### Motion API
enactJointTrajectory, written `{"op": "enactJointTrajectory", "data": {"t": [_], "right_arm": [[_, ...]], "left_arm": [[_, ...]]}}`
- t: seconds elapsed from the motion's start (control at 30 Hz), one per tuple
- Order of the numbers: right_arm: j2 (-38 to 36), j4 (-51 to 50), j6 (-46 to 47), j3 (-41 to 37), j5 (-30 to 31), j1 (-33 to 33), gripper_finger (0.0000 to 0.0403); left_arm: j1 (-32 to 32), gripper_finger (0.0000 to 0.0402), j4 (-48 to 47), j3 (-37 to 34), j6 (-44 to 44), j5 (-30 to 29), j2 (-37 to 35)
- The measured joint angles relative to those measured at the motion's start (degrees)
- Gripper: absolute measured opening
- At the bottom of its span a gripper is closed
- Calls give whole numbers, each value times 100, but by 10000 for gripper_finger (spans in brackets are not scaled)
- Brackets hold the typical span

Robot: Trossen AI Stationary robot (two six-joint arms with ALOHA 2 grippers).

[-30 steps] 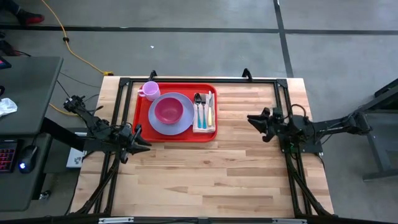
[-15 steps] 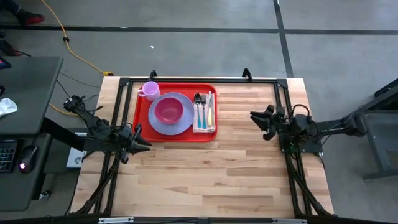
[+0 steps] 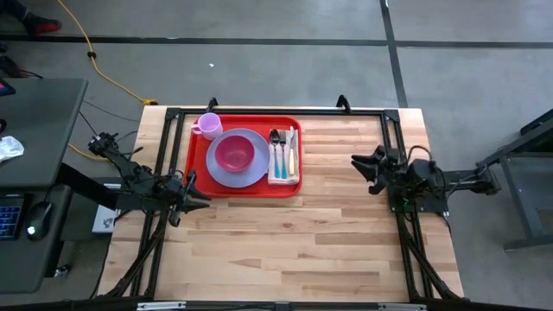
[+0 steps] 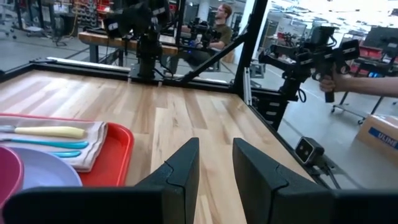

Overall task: Set up tray
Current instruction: Return to Home Position

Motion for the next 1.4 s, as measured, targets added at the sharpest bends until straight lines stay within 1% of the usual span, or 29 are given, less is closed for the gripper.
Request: {"op": "enactJointTrajectory", "data": {"t": [0.17,0.4,0.5,0.67,0.87,0.97,1.23,1.4], "right_arm": [[-14,-509,402,-7,-11,0,108],[-8,-355,-228,-7,85,0,108],[-8,-332,-511,-7,86,0,108],[-8,-330,-560,-7,86,0,108],[-8,-328,-551,-7,203,0,108],[-8,-321,-535,-8,220,0,108],[-8,-315,-546,-11,156,0,108],[-8,-430,-683,-13,219,0,108]], "left_arm": [[0,129,13,0,173,12,0],[0,129,61,-9,345,235,0],[0,129,59,-9,377,239,0],[0,129,214,-31,664,120,0],[97,129,460,-33,868,146,0],[431,129,503,-33,835,510,0],[1674,129,442,-26,825,1906,4],[2120,129,231,-24,815,2214,4]]}}
